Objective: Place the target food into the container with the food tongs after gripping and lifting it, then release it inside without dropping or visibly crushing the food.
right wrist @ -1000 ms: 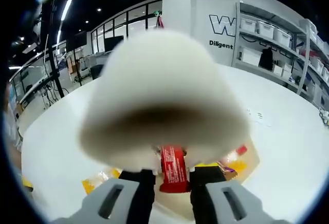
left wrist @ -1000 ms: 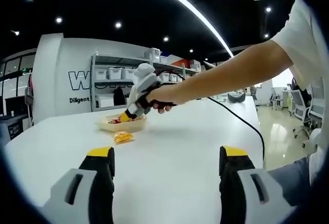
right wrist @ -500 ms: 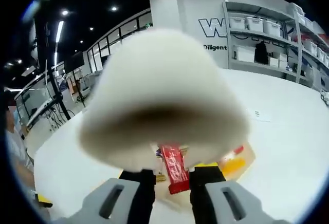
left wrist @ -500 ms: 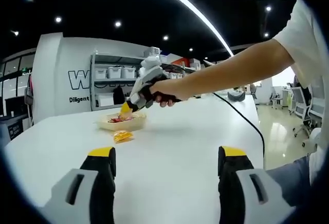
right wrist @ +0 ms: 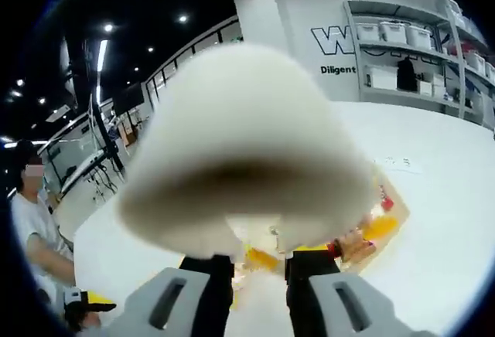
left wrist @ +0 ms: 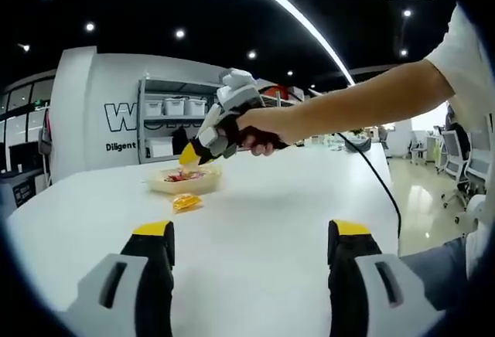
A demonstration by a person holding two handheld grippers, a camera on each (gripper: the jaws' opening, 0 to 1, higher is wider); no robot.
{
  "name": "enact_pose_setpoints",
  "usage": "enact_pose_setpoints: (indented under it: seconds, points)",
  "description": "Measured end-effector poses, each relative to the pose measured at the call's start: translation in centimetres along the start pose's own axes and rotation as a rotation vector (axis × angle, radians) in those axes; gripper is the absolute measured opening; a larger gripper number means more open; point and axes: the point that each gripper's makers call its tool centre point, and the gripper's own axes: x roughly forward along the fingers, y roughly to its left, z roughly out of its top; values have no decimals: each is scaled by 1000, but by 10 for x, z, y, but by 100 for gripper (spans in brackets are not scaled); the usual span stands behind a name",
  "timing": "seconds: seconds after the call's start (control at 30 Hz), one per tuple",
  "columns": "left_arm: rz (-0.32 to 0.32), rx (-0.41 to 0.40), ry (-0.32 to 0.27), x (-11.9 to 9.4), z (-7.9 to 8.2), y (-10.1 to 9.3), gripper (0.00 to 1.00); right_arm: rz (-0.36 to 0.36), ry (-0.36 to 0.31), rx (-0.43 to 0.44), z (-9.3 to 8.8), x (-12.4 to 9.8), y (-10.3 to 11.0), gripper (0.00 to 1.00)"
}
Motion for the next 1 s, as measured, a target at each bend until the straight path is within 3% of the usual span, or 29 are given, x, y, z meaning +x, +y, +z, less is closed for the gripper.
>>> enact_pose_setpoints:
  seconds: [0.2, 0.5, 0.7, 1.0]
  points:
    - [-4, 6, 5, 0, 0, -2, 79, 28, 23, -47, -16, 5, 27, 19]
    - [-4, 8, 9, 0, -2, 0, 78, 15, 59, -79, -34, 12, 32, 18]
    - [-3, 8, 6, 0, -2, 1, 78, 24, 64, -59, -39, 5, 32, 18]
    - [-8, 19, 12, 0, -3, -1, 77, 50, 153, -184, -57, -19, 36, 18]
